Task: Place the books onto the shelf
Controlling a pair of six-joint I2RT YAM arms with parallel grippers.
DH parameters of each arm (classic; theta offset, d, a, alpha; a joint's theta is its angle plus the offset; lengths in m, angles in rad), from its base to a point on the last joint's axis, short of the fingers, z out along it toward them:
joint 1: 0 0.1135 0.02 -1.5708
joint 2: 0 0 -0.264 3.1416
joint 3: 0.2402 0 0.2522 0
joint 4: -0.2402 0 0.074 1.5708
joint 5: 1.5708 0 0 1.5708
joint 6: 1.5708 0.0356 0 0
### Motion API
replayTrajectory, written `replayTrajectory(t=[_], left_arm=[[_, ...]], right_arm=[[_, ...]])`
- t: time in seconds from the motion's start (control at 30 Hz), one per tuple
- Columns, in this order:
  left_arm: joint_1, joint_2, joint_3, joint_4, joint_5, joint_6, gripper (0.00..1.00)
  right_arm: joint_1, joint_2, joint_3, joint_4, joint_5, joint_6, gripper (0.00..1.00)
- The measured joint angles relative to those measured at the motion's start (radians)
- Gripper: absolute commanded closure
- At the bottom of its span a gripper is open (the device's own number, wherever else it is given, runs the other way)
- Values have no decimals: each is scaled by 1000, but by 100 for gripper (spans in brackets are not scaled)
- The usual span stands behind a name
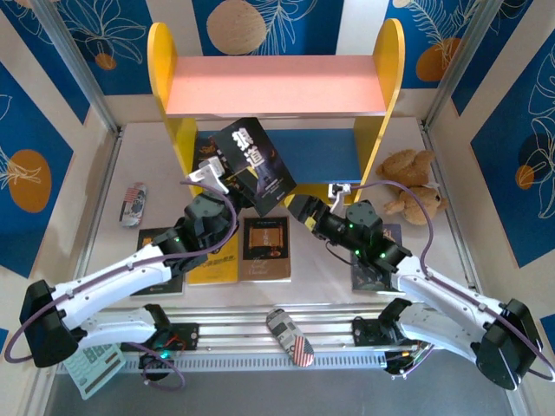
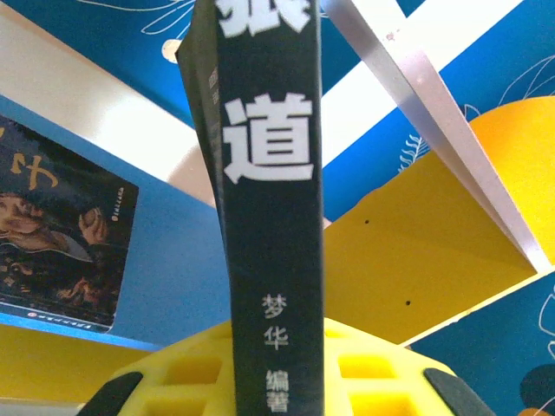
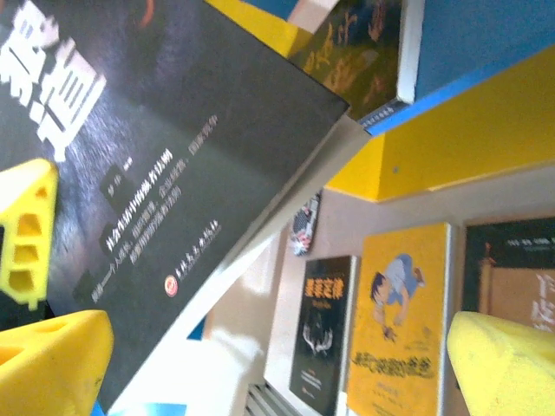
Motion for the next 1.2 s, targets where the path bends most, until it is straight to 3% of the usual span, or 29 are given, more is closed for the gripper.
replayTrajectory(t=[0.33,0.57,0.77,0.97,1.13,1.2], left_arm=[[-5,28,-48,110,-28,-34,100],[-23,67,-66,186,-68,-52,100],[-48,76,-104,256,-120,-63,100],[-52,79,-120,297,-163,-78,100],[-53,89,-120,301,-172,-82,100],[-53,92,-120,301,-173,-89,89]], right_arm=[[12,171,3,221,32,108,4],[40,240,6,349,61,171,30],[47,243,6,387,87,191,64],[29,241,6,424,84,201,87],[10,240,5,421,56,191,95],[0,238,5,416,40,183,97]])
